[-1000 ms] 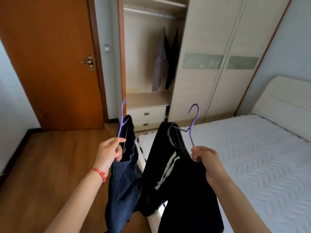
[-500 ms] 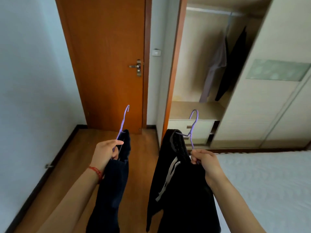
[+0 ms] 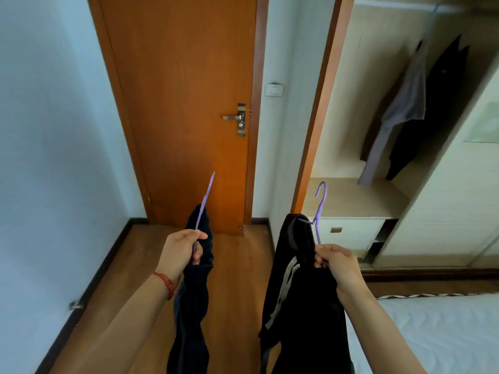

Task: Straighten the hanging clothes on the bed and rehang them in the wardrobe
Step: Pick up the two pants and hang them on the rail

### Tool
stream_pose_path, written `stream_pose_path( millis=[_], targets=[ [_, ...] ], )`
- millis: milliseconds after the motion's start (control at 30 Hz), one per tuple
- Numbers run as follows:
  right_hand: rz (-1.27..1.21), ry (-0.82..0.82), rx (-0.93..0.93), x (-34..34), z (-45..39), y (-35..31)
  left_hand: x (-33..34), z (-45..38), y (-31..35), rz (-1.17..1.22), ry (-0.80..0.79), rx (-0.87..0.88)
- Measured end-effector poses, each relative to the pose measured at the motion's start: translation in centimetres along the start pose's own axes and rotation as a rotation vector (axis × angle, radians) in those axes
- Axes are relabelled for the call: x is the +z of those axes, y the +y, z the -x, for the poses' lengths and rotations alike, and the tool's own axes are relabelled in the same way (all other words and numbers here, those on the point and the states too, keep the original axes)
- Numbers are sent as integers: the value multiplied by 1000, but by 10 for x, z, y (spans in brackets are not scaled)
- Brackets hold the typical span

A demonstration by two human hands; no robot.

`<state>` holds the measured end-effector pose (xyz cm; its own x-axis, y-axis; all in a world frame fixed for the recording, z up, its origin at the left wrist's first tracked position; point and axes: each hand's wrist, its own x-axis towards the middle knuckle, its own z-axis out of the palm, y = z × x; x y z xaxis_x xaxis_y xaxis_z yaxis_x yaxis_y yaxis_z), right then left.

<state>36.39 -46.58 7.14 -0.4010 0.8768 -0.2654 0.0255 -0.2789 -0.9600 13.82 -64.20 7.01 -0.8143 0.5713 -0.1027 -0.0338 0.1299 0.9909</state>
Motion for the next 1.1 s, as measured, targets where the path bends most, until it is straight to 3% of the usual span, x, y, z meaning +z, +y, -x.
stream_pose_path(
  millis=[267,600,767,1100],
  targets=[
    [-82,214,-34,43,-107,-15,50,-153,17,-81,-259,-16],
    [1,476,-161,11,-194,-48,187,-258,39,-35,-615,-24],
    [19,507,-195,-24,-247,-72,272,-301,45,-14,-762,-33],
    [41,523,-190,-82,-357,-154,410,-374,117,75,-869,6]
  ],
)
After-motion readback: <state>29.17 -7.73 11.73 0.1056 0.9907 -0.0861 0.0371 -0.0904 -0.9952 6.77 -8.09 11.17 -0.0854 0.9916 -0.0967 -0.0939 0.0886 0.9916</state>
